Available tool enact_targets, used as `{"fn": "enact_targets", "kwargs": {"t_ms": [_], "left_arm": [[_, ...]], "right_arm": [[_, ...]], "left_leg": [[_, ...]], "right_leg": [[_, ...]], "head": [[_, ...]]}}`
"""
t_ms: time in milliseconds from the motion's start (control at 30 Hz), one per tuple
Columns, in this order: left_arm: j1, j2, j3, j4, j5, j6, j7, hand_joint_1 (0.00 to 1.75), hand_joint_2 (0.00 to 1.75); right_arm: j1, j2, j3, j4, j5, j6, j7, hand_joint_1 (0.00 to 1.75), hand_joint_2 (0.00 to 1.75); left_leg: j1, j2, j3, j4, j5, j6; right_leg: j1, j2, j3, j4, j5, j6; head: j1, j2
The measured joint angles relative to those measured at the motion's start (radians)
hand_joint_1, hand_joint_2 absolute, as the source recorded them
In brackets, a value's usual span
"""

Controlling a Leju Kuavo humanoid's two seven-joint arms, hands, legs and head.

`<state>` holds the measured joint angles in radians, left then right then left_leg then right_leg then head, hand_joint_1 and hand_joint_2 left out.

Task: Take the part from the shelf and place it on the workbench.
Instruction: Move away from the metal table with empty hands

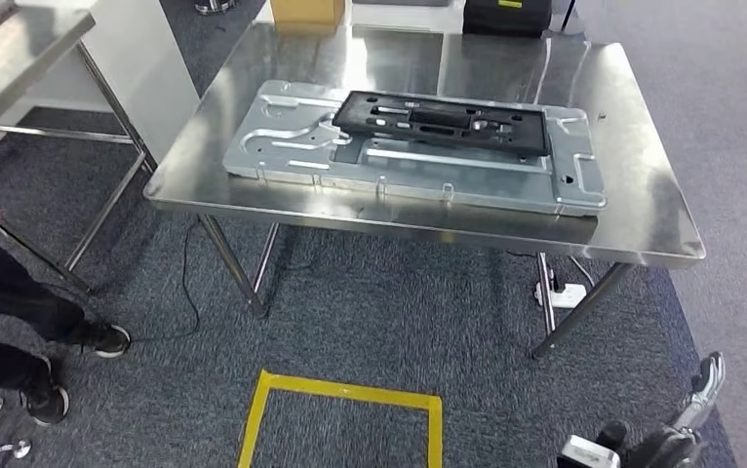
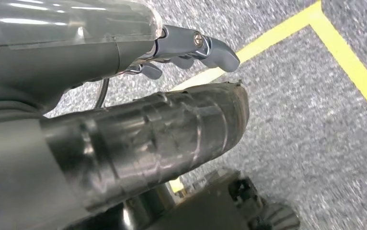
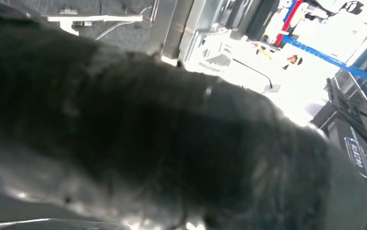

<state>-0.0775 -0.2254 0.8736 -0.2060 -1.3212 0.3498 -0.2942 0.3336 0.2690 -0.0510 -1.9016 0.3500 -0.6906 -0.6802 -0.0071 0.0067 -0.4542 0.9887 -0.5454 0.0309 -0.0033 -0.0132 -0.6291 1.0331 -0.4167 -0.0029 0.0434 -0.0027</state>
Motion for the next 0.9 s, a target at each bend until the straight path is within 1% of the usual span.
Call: {"fn": "enact_targets", "kwargs": {"t_ms": [33, 67, 100, 133, 167, 200, 233, 267, 300, 333, 367, 400, 433, 467, 500, 533, 567, 600, 633, 700, 733, 767, 800, 833, 867, 900], "left_arm": [[0.001, 0.0, 0.001, 0.0, 0.0, 0.0, 0.0, 0.0, 0.0], [0.002, 0.0, 0.001, 0.0, 0.0, 0.0, -0.001, 0.0, 0.0], [0.002, 0.001, 0.002, 0.0, 0.0, 0.0, -0.001, 0.0, 0.0], [0.001, 0.001, 0.002, 0.0, 0.0, 0.0, -0.001, 0.0, 0.0], [0.001, 0.001, 0.002, 0.0, 0.0, 0.0, -0.001, 0.0, 0.0], [0.001, 0.001, 0.002, 0.0, 0.0, 0.0, 0.0, 0.0, 0.0], [0.002, 0.001, 0.002, 0.0, 0.0, 0.0, 0.0, 0.0, 0.0], [0.002, 0.001, 0.002, 0.0, 0.0, 0.0, 0.001, 0.0, 0.0], [0.002, 0.001, 0.002, 0.0, 0.0, 0.0, 0.001, 0.0, 0.0], [0.002, 0.001, 0.002, 0.0, 0.0, 0.0, 0.001, 0.0, 0.0], [0.002, 0.001, 0.002, 0.0, 0.0, 0.0, 0.001, 0.0, 0.0], [0.002, 0.001, 0.002, 0.0, 0.0, 0.0, 0.001, 0.0, 0.0], [0.002, 0.001, 0.003, 0.0, 0.0, 0.0, 0.001, 0.0, 0.0], [0.002, 0.002, 0.003, 0.0, 0.0, 0.0, 0.001, 0.0, 0.0], [0.002, 0.002, 0.003, 0.0, 0.0, 0.0, 0.001, 0.0, 0.0], [0.002, 0.002, 0.003, 0.0, 0.0, 0.0, 0.001, 0.0, 0.0], [0.003, 0.002, 0.003, 0.0, 0.0, 0.0, 0.001, 0.0, 0.0], [0.003, 0.002, 0.003, 0.0, 0.0, 0.0, 0.001, 0.0, 0.0], [0.004, 0.002, 0.003, 0.0, 0.0, 0.0, 0.001, 0.0, 0.0], [0.005, 0.002, 0.003, 0.0, 0.0, 0.0, 0.001, 0.0, 0.0], [0.005, 0.002, 0.003, 0.0, 0.0, 0.0, 0.001, 0.0, 0.0], [0.006, 0.002, 0.003, 0.0, 0.0, 0.0, 0.001, 0.0, 0.0], [0.006, 0.002, 0.003, 0.0, 0.0, 0.0, 0.001, 0.0, 0.0], [0.005, 0.002, 0.004, 0.0, 0.0, 0.0, 0.001, 0.0, 0.0], [0.005, 0.002, 0.004, 0.0, 0.0, 0.0, 0.001, 0.0, 0.0], [0.004, 0.002, 0.004, 0.0, 0.0, 0.0, 0.001, 0.0, 0.0]], "right_arm": [[0.001, -0.004, 0.001, 0.002, -0.013, 0.002, 0.0, 0.0, 0.0], [0.002, -0.008, 0.002, 0.004, -0.026, 0.005, -0.001, 0.0, 0.0], [0.004, -0.011, 0.002, 0.005, -0.037, 0.01, -0.001, 0.0, 0.0], [0.006, -0.015, 0.002, 0.008, -0.048, 0.016, -0.002, 0.0, 0.0], [0.007, -0.018, 0.001, 0.01, -0.056, 0.021, -0.003, 0.0, 0.0], [0.008, -0.021, 0.001, 0.013, -0.061, 0.025, -0.004, 0.0, 0.0], [0.009, -0.024, 0.001, 0.016, -0.064, 0.027, -0.005, 0.0, 0.0], [0.01, -0.026, 0.001, 0.018, -0.065, 0.028, -0.006, 0.0, 0.0], [0.011, -0.028, 0.001, 0.02, -0.065, 0.029, -0.007, 0.0, 0.0], [0.011, -0.029, 0.0, 0.022, -0.065, 0.03, -0.008, 0.0, 0.0], [0.011, -0.03, 0.0, 0.023, -0.065, 0.031, -0.009, 0.0, 0.0], [0.01, -0.03, 0.0, 0.023, -0.065, 0.032, -0.009, 0.0, 0.0], [0.01, -0.031, 0.0, 0.024, -0.065, 0.032, -0.01, 0.0, 0.0], [0.01, -0.031, 0.0, 0.024, -0.065, 0.033, -0.01, 0.0, 0.0], [0.01, -0.031, -0.001, 0.024, -0.065, 0.033, -0.011, 0.0, 0.0], [0.011, -0.032, -0.001, 0.025, -0.065, 0.033, -0.011, 0.0, 0.0], [0.011, -0.032, -0.001, 0.025, -0.065, 0.033, -0.011, 0.0, 0.0], [0.011, -0.032, -0.001, 0.025, -0.065, 0.033, -0.011, 0.0, 0.0], [0.011, -0.032, -0.001, 0.026, -0.065, 0.033, -0.011, 0.0, 0.0], [0.011, -0.032, -0.001, 0.026, -0.065, 0.033, -0.011, 0.0, 0.0], [0.011, -0.032, -0.001, 0.026, -0.065, 0.033, -0.011, 0.0, 0.0], [0.011, -0.032, -0.001, 0.027, -0.065, 0.033, -0.011, 0.0, 0.0], [0.011, -0.032, -0.001, 0.027, -0.065, 0.033, -0.011, 0.0, 0.0], [0.011, -0.032, -0.001, 0.028, -0.065, 0.033, -0.011, 0.0, 0.0], [0.011, -0.032, -0.001, 0.028, -0.065, 0.033, -0.011, 0.0, 0.0], [0.011, -0.032, -0.001, 0.028, -0.065, 0.033, -0.011, 0.0, 0.0]], "left_leg": [[0.001, 0.002, -0.006, -0.003, 0.009, 0.007], [0.003, 0.003, -0.011, -0.006, 0.019, 0.015], [0.005, 0.005, -0.018, -0.01, 0.03, 0.023], [0.006, 0.008, -0.028, -0.011, 0.04, 0.029], [0.004, 0.009, -0.04, -0.011, 0.049, 0.034], [0.003, 0.01, -0.054, -0.009, 0.058, 0.036], [0.003, 0.011, -0.067, -0.007, 0.067, 0.036], [0.002, 0.011, -0.081, -0.004, 0.076, 0.034], [0.002, 0.012, -0.095, 0.001, 0.084, 0.032], [0.003, 0.011, -0.108, 0.008, 0.09, 0.028], [0.003, 0.011, -0.121, 0.016, 0.095, 0.024], [0.002, 0.011, -0.132, 0.024, 0.099, 0.019], [0.001, 0.01, -0.139, 0.031, 0.104, 0.013], [0.001, 0.01, -0.144, 0.035, 0.109, 0.006], [0.001, 0.01, -0.147, 0.036, 0.115, -0.001], [0.003, 0.009, -0.15, 0.037, 0.118, -0.009], [0.005, 0.008, -0.155, 0.043, 0.111, -0.015], [0.007, 0.006, -0.166, 0.065, 0.087, -0.02], [0.01, 0.004, -0.181, 0.105, 0.046, -0.024], [0.011, 0.003, -0.218, 0.227, -0.046, -0.03], [0.011, 0.003, -0.228, 0.28, -0.07, -0.031], [0.011, 0.003, -0.225, 0.308, -0.073, -0.03], [0.011, 0.002, -0.205, 0.303, -0.058, -0.028], [0.01, 0.002, -0.164, 0.256, -0.03, -0.024], [0.009, 0.002, -0.112, 0.186, -0.006, -0.019], [0.007, 0.002, -0.059, 0.109, 0.005, -0.013]], "right_leg": [[-0.001, 0.0, -0.001, 0.001, 0.003, 0.006], [-0.002, 0.002, -0.005, 0.008, -0.008, 0.011], [-0.003, 0.003, -0.013, 0.03, -0.036, 0.016], [-0.005, 0.005, -0.026, 0.071, -0.081, 0.02], [-0.006, 0.007, -0.042, 0.127, -0.131, 0.024], [-0.009, 0.008, -0.055, 0.188, -0.17, 0.028], [-0.011, 0.008, -0.061, 0.237, -0.188, 0.032], [-0.014, 0.008, -0.054, 0.258, -0.183, 0.035], [-0.017, 0.008, -0.03, 0.245, -0.16, 0.037], [-0.021, 0.008, 0.012, 0.198, -0.133, 0.039], [-0.023, 0.008, 0.063, 0.13, -0.119, 0.04], [-0.023, 0.009, 0.108, 0.064, -0.117, 0.038], [-0.021, 0.011, 0.137, 0.015, -0.123, 0.035], [-0.018, 0.012, 0.149, -0.012, -0.132, 0.031], [-0.015, 0.013, 0.148, -0.019, -0.131, 0.023], [-0.015, 0.012, 0.142, -0.021, -0.125, 0.014], [-0.015, 0.01, 0.135, -0.022, -0.117, 0.005], [-0.015, 0.009, 0.126, -0.025, -0.109, -0.006], [-0.015, 0.007, 0.116, -0.026, -0.099, -0.014], [-0.011, 0.006, 0.092, -0.025, -0.082, -0.022], [-0.008, 0.006, 0.08, -0.024, -0.073, -0.022], [-0.006, 0.005, 0.068, -0.022, -0.064, -0.022], [-0.004, 0.005, 0.056, -0.02, -0.056, -0.022], [-0.003, 0.006, 0.046, -0.016, -0.05, -0.02], [-0.003, 0.006, 0.038, -0.012, -0.044, -0.019], [-0.002, 0.006, 0.031, -0.008, -0.039, -0.015]], "head": [[-0.001, 0.0], [-0.001, 0.0], [0.0, 0.0], [0.0, 0.0], [0.001, 0.0], [0.001, 0.0], [0.001, 0.0], [0.001, 0.0], [0.001, 0.0], [0.001, 0.0], [0.001, 0.0], [0.0, 0.0], [0.0, 0.0], [-0.001, 0.0], [-0.001, 0.0], [-0.001, 0.0], [-0.001, 0.0], [-0.001, 0.0], [-0.002, 0.0], [-0.002, 0.0], [-0.002, 0.0], [-0.002, 0.0], [-0.002, 0.0], [-0.002, 0.0], [-0.002, 0.0], [-0.002, 0.0]]}}
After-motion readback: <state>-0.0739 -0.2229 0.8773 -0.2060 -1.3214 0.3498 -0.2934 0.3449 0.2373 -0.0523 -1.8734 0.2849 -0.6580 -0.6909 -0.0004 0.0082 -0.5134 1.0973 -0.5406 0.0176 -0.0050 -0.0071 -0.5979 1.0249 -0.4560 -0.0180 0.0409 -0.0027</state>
